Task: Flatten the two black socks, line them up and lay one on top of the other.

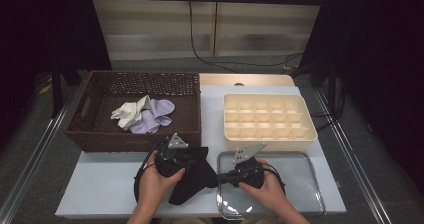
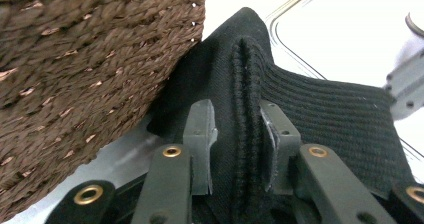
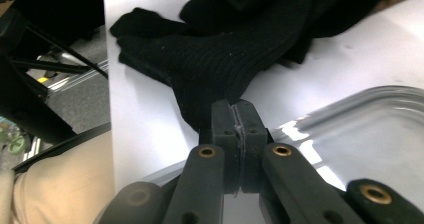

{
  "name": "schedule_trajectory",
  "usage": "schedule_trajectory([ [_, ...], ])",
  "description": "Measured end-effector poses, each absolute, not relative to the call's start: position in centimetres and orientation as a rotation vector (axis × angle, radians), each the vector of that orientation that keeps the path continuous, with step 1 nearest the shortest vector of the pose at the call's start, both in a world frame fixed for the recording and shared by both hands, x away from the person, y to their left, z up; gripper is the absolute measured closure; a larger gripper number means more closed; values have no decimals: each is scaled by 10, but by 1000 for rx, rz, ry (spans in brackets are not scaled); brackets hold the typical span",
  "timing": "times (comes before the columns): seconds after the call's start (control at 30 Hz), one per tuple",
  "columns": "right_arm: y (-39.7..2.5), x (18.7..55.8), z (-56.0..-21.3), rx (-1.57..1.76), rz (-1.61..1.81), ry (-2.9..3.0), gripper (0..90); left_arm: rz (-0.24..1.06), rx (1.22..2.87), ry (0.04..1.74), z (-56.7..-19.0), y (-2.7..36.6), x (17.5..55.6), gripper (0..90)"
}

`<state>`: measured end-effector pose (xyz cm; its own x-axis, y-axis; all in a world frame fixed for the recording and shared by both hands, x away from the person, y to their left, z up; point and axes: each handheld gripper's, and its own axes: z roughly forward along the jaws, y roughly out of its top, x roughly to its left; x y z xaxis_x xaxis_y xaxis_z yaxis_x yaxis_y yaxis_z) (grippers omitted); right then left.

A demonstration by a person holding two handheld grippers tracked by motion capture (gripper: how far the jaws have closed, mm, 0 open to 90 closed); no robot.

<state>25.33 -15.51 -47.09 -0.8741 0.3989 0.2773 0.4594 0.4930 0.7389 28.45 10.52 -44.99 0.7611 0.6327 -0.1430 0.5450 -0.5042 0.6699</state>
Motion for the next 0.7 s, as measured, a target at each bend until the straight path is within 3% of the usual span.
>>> schedule_trajectory([
  [0.53,-184,278,-441,-881,-1433,-2690,900,138,2145,870,-440,111,285,740],
  [0.7,-182,272,-448,-861,-1407,-2704,884,150,2168,890,-444,114,284,740],
])
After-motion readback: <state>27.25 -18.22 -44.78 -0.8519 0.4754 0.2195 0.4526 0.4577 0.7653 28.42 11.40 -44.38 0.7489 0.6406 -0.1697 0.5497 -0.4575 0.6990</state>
